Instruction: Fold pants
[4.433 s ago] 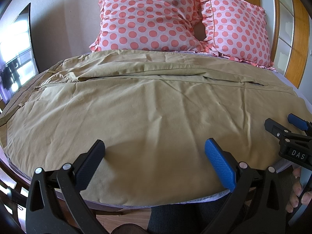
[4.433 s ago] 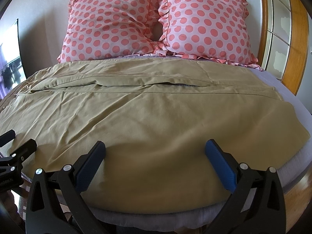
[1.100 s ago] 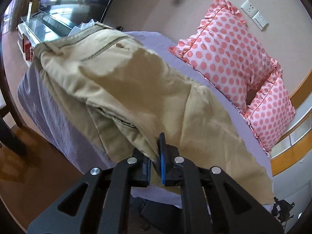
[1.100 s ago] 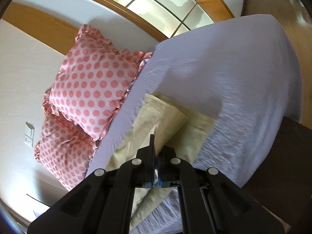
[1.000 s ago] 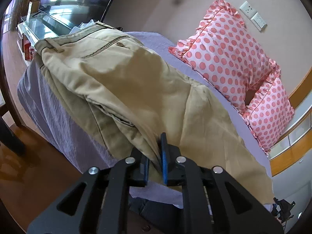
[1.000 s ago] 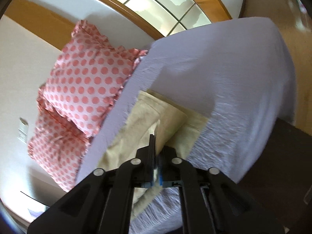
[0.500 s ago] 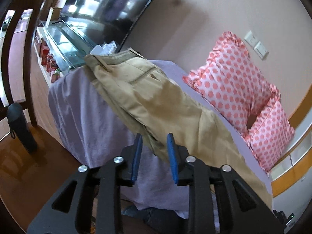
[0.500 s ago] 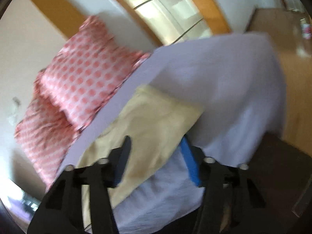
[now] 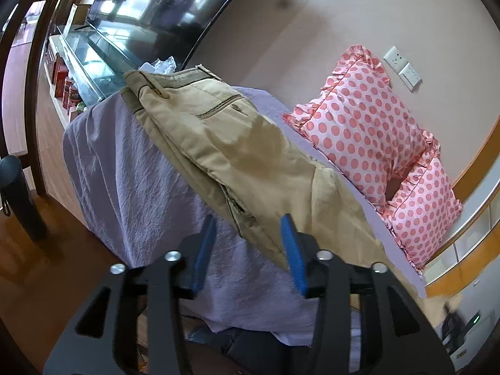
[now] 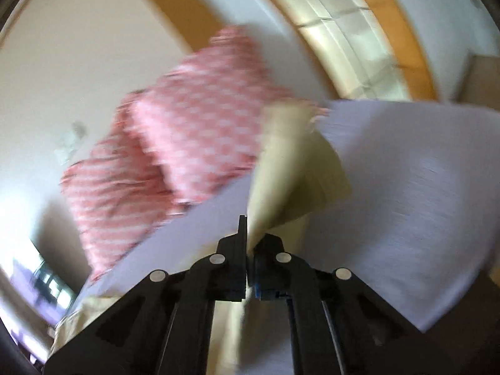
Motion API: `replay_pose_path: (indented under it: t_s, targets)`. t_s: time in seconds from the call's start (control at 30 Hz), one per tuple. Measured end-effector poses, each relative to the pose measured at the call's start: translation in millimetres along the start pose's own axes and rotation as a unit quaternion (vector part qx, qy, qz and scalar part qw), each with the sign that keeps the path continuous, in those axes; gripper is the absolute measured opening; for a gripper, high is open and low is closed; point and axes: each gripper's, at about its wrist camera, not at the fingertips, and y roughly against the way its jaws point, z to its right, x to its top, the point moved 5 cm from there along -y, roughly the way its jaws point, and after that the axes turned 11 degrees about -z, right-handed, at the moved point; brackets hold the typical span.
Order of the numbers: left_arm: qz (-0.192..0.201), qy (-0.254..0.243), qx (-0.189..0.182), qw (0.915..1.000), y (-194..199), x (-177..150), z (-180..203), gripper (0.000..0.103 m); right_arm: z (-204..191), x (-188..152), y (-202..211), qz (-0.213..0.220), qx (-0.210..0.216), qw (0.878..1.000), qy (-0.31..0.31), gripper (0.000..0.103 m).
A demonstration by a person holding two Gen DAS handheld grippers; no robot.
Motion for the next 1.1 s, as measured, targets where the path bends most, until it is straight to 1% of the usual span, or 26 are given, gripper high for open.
replay_pose_path:
  t_s: [0.03,0.07,0.1,0.13,0.17,0.2,0.23,0.27,0.3,0.33,0.37,0.4,0.43,0.47,0.53,0.6,0.67,0.73,0.87,0.9,0.93,0.97,1.03,1.1]
  targets:
    - [0.003,-0.003,0.001,1.0,1,-1,1,0.054,-25,0,-7,-0.006,0.026,0.999,0.022,0.004]
    - [0.005,-0.007,0.003,1.0,2,-3,3,0.055,-49,-1,-12,-0.014,0.051,0.998,0.042,0.004]
    - [0.009,-0.012,0.002,0.9999,4,-4,6,0.057,-84,-9,-21,-0.032,0.088,0.993,0.074,0.004]
    - [0.012,-0.017,-0.001,0.9998,5,-5,8,0.06,-119,-23,-31,-0.054,0.12,0.985,0.108,0.004]
    - [0.014,-0.021,-0.005,0.9997,5,-6,11,0.062,-142,-35,-38,-0.072,0.139,0.979,0.13,0.004]
    - [0.016,-0.025,-0.009,0.9995,5,-7,13,0.066,-173,-61,-51,-0.111,0.165,0.966,0.167,0.004]
    - [0.015,-0.029,-0.013,0.9994,5,-8,15,0.068,-194,-85,-62,-0.152,0.176,0.952,0.202,0.004]
    - [0.012,-0.033,-0.018,0.9992,3,-9,16,0.068,-212,-113,-73,-0.199,0.175,0.934,0.24,0.005]
    - [0.007,-0.039,-0.023,0.999,1,-10,19,0.068,-227,-147,-86,-0.253,0.166,0.91,0.283,0.008]
    - [0.004,-0.045,-0.026,0.9986,-1,-12,20,0.068,-235,-171,-92,-0.289,0.156,0.891,0.314,0.017]
    - [0.002,-0.052,-0.028,0.9983,-2,-13,21,0.068,-238,-189,-96,-0.311,0.141,0.878,0.337,0.029]
    - [0.0,-0.058,-0.031,0.9978,-4,-15,22,0.069,-238,-201,-95,-0.318,0.132,0.872,0.349,0.038]
    - [-0.001,-0.064,-0.037,0.9972,-5,-15,23,0.069,-237,-204,-91,-0.315,0.138,0.872,0.348,0.055]
    - [-0.003,-0.069,-0.045,0.9966,-7,-16,25,0.069,-234,-202,-86,-0.308,0.146,0.876,0.342,0.069]
    - [-0.008,-0.077,-0.054,0.9955,-13,-16,29,0.071,-229,-193,-77,-0.292,0.16,0.887,0.32,0.08]
    - [-0.015,-0.085,-0.053,0.9949,-23,-14,34,0.071,-226,-182,-74,-0.282,0.166,0.897,0.298,0.083]
    - [-0.022,-0.085,-0.041,0.9953,-32,-12,38,0.073,-223,-171,-79,-0.282,0.161,0.904,0.279,0.084]
    - [-0.023,-0.085,-0.027,0.9958,-39,-10,40,0.074,-221,-169,-81,-0.285,0.161,0.907,0.266,0.084]
    - [-0.016,-0.065,-0.02,0.9976,-41,-2,38,0.074,-219,-171,-87,-0.299,0.162,0.908,0.245,0.085]
    - [-0.02,-0.057,-0.005,0.9982,-41,0,34,0.073,-218,-172,-88,-0.301,0.159,0.909,0.242,0.085]
    - [-0.022,-0.035,0.011,0.9991,-40,1,27,0.073,-217,-172,-89,-0.302,0.158,0.909,0.239,0.085]
    - [-0.026,-0.016,0.011,0.9995,-39,0,20,0.073,-216,-172,-88,-0.302,0.159,0.909,0.237,0.085]
    - [-0.041,0.016,-0.009,0.999,-40,-4,9,0.073,-214,-170,-86,-0.299,0.162,0.911,0.234,0.085]
    - [-0.046,0.011,-0.006,0.9989,-45,-5,8,0.072,-214,-170,-88,-0.301,0.163,0.911,0.229,0.085]
